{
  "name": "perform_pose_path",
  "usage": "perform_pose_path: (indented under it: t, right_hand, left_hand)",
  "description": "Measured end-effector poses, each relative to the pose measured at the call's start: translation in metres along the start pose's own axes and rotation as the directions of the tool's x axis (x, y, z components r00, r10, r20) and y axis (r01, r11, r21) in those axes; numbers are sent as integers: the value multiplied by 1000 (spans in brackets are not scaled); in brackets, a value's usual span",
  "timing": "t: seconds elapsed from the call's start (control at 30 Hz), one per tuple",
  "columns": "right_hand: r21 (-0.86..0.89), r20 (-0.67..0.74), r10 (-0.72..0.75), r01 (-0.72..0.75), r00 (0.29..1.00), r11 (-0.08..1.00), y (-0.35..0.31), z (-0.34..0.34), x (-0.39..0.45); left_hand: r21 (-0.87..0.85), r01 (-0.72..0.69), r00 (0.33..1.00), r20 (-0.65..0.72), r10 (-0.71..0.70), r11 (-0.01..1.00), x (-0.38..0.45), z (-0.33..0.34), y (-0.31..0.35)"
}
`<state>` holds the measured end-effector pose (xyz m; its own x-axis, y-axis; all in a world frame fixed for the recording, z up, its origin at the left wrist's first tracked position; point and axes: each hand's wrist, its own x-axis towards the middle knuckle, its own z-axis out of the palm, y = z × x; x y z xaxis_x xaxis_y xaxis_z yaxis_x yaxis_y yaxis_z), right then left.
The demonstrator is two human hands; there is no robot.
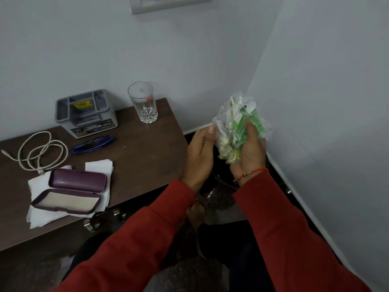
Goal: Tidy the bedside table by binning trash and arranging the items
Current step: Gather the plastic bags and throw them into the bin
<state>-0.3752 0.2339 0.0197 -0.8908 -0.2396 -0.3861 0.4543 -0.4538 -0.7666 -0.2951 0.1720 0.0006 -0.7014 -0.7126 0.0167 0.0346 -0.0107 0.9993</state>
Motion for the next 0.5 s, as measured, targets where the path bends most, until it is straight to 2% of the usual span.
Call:
perform_pose_path:
  t: [0.1,0.2,0.5]
  right_hand:
    - [-8,22,46,-45,999,999,3,0,2]
    - [-18,19,37,-37,999,999,-2,-2,7]
    - [-82,-122,1,-11,993,997,-18,-29,43]
  left_hand:
    - [-209,140,989,-19,-147,968,1,6,7]
    - [-418,250,964,20,-267,873,9,11,3]
    - [-510,351,920,30,-392,785,4,32,-14]
